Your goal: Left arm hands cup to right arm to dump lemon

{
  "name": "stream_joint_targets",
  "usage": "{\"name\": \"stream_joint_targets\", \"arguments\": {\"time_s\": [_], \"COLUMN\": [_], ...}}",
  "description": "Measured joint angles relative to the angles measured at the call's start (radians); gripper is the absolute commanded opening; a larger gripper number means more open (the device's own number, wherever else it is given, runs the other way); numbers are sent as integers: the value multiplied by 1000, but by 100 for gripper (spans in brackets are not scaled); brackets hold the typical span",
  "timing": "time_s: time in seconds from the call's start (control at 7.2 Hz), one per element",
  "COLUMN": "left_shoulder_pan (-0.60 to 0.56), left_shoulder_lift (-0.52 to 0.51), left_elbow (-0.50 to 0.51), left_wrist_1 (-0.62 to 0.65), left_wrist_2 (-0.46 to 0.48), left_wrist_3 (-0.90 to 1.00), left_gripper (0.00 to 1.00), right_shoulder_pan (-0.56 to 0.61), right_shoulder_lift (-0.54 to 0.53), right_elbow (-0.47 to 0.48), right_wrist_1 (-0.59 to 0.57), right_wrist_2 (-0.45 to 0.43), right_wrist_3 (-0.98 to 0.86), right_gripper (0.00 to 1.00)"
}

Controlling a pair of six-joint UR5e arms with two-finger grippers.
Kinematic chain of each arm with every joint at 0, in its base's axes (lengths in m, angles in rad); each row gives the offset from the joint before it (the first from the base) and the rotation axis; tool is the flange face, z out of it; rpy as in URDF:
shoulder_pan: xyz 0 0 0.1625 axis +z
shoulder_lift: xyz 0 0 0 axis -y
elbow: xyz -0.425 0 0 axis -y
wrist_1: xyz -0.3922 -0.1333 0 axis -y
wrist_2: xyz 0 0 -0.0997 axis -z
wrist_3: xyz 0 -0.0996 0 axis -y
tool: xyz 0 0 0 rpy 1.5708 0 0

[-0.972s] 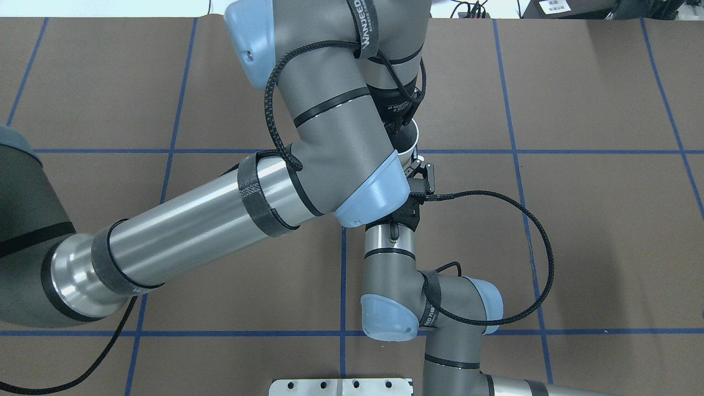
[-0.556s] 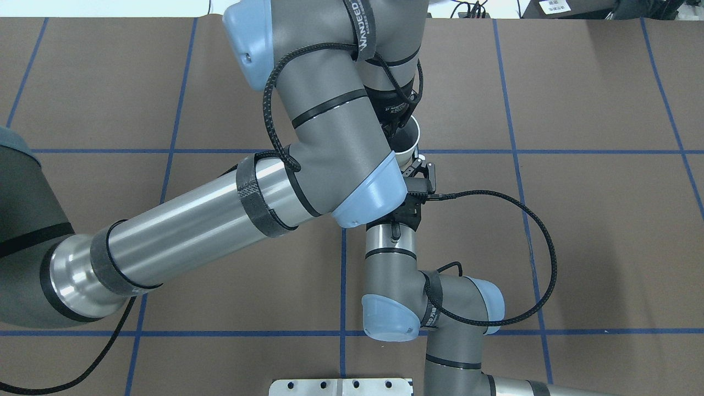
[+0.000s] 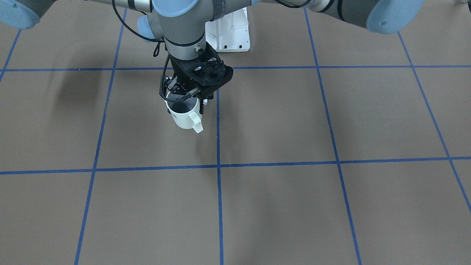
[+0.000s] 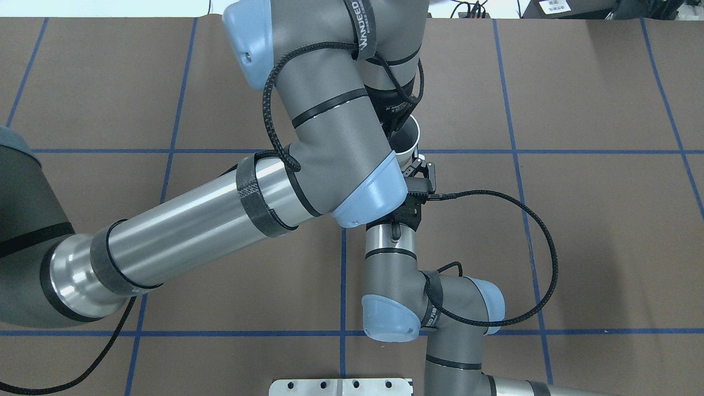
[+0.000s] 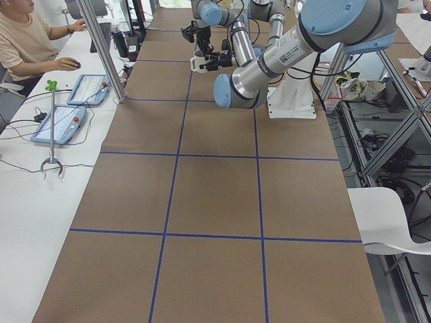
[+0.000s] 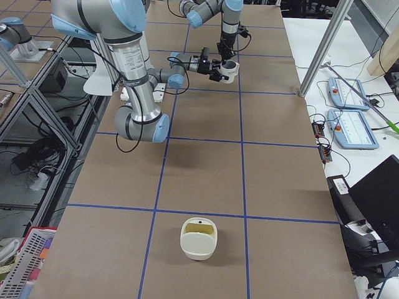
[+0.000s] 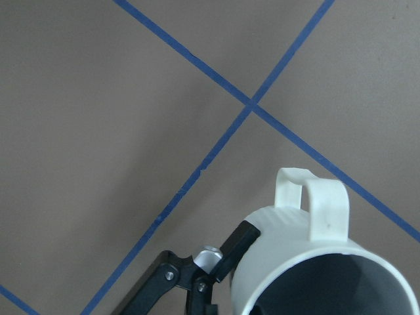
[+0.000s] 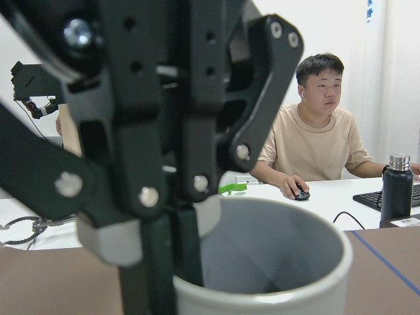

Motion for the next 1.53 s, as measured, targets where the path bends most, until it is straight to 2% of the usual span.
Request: {"name": "stream_joint_targets", "arguments": {"time_s": [0.56,0.97,1.11,1.25,1.53], "left_shoulder_pan": [-1,-20,-31,-37,-56], "left_shoulder_lift": [-6,3,41,123,375], "left_elbow": [-14,-93,-156,-253,-484], "left_wrist_1": [0,12,30,50,61], "left_wrist_2": [-1,-2,-1,1,10], "left_wrist_3": [0,3,30,87,265], "left_gripper": [0,0,0,0,0], "right_shoulder_pan": [-19,-28,-20,0,56], "right_shoulder_lift": [-29,-53,-77,-97,-128], "right_elbow": [-35,-86,-87,-84,-47], "right_wrist_1": [1,39,110,181,242], "right_wrist_2": [1,6,27,68,197], "right_wrist_3": [12,11,-9,-42,-79], "right_gripper": [100,100,100,100,100]}}
